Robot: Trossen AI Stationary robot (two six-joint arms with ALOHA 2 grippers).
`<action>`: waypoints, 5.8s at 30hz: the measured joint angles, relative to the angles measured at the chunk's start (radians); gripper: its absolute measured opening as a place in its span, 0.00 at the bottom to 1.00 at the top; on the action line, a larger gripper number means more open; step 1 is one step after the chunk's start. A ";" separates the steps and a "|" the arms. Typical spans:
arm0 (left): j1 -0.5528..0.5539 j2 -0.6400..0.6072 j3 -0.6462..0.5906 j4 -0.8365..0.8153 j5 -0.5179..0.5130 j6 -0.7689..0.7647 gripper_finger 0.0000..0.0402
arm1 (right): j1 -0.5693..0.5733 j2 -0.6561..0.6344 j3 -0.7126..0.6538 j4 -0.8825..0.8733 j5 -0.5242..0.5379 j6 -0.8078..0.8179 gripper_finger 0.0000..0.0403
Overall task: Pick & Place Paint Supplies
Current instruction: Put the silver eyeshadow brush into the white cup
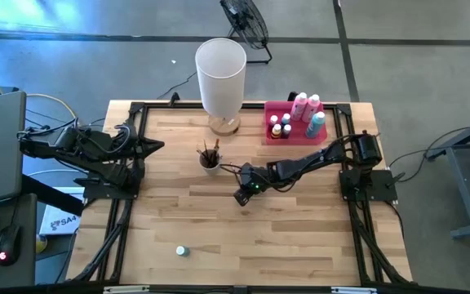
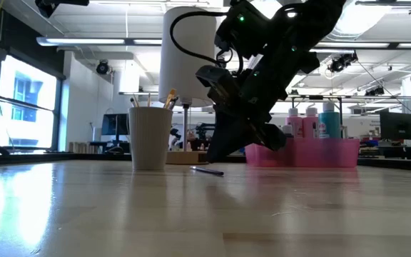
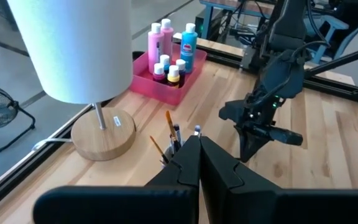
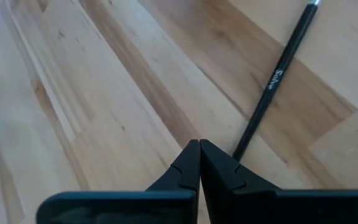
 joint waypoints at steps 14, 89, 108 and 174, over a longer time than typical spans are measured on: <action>0.000 0.000 0.000 0.002 0.004 -0.022 0.00 | 0.018 0.000 0.000 -0.122 0.055 -0.003 0.01; 0.000 0.000 0.000 0.017 -0.040 0.005 0.00 | -0.097 -0.200 -0.001 -0.041 -0.012 -0.659 0.01; 0.000 0.000 0.000 0.017 -0.124 0.005 0.00 | -0.225 -0.018 0.075 0.068 -0.082 -0.660 0.01; 0.000 0.000 0.000 0.017 -0.170 0.003 0.00 | -0.268 0.142 0.087 0.140 -0.147 -0.737 0.00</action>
